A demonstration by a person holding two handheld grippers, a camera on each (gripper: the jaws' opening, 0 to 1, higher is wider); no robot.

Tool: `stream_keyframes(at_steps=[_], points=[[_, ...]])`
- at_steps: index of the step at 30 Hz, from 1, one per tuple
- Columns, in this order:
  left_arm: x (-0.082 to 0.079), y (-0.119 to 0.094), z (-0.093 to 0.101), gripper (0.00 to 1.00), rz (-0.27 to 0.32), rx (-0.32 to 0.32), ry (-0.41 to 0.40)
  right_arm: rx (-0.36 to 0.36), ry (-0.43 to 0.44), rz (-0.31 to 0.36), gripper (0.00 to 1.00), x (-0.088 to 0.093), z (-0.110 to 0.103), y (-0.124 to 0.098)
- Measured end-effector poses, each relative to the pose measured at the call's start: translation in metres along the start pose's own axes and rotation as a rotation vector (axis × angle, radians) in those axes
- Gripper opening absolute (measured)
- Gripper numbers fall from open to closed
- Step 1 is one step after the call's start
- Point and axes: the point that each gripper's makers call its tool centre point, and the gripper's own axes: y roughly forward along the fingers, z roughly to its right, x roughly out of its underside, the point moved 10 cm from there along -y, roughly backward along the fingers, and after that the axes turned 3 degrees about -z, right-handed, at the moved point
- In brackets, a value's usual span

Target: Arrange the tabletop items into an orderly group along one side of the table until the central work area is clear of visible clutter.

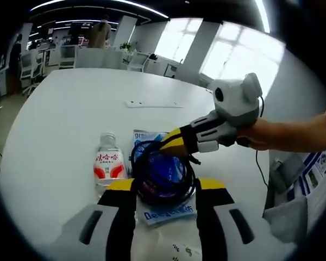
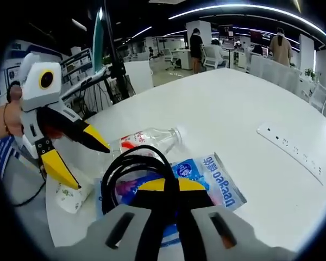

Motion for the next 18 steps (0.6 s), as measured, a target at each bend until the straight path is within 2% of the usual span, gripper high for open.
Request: stream_keyframes(at_steps=[13, 18], points=[[0.002, 0.015, -0.001, 0.44, -0.035, -0.019, -0.042, -0.013, 0.002, 0.03, 0.02, 0.0, -0.003, -0.005], [0.002, 0.017, -0.004, 0.39, -0.027, -0.033, -0.066, -0.014, 0.003, 0.042, 0.02, -0.002, -0.004, -0.007]])
